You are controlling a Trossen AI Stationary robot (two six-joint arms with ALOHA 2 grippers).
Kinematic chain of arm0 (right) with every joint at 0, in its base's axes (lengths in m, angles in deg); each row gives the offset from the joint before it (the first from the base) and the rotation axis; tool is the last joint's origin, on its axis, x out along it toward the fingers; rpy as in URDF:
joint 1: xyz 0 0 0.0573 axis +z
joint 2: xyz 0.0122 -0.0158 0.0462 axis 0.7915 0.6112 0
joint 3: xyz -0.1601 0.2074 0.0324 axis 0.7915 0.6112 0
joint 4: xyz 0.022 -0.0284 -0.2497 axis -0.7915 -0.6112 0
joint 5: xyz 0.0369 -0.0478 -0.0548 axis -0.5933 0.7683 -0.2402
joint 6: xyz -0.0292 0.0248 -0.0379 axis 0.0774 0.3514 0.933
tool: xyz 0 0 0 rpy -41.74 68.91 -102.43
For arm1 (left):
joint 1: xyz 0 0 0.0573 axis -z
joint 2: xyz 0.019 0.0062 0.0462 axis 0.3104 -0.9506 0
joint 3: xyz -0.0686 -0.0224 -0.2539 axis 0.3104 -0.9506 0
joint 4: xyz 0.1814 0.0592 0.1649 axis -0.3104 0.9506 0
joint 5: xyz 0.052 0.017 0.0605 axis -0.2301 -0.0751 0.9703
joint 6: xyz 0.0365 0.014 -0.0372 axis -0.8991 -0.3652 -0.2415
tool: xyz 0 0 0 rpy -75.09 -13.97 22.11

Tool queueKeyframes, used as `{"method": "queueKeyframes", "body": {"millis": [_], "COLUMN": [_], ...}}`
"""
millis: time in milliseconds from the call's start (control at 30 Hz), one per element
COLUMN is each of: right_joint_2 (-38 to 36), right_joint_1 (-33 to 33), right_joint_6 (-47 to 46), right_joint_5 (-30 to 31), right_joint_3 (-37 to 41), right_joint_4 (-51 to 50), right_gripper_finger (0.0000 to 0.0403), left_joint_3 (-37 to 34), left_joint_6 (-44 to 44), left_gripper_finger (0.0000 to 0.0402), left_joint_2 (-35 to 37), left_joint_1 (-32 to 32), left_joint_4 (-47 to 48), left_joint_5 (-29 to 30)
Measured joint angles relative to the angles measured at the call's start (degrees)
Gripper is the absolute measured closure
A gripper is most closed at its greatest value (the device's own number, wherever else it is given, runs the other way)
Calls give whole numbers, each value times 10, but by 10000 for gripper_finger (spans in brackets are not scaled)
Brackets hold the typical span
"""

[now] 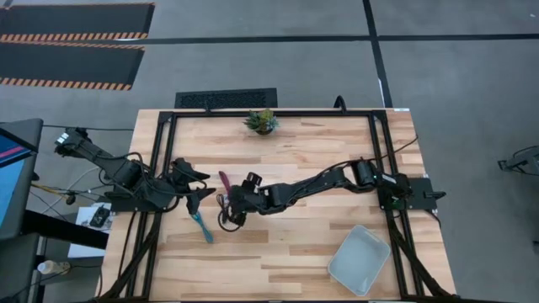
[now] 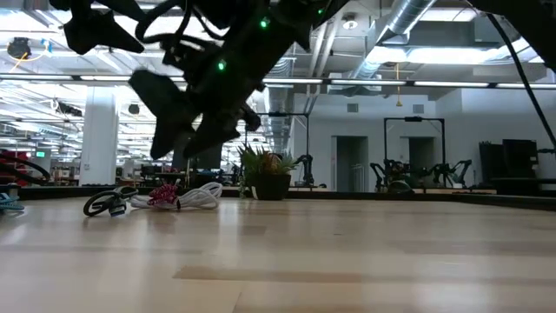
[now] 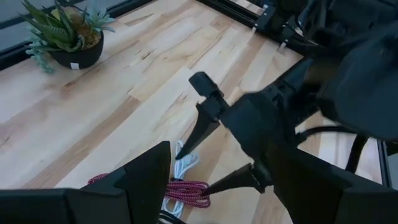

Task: Pick and place USB-C Cables
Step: Put the black charger cable into the white bin

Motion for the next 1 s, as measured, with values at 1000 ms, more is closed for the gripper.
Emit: {"method": "queueKeyframes", "body": {"millis": [1000], "right_joint_2": [-327], "right_joint_1": [116], "right_joint_6": [-168], "right_joint_5": [51], "right_joint_3": [0], "right_joint_4": [-367], "right_gripper_finger": [124], "left_joint_3": [-60], "left_joint_6": [-10], "left_gripper_finger": [145], "left_joint_2": [-46], "left_joint_1": [-120], "left_joint_4": [62], "left_joint_5": [-71]}}
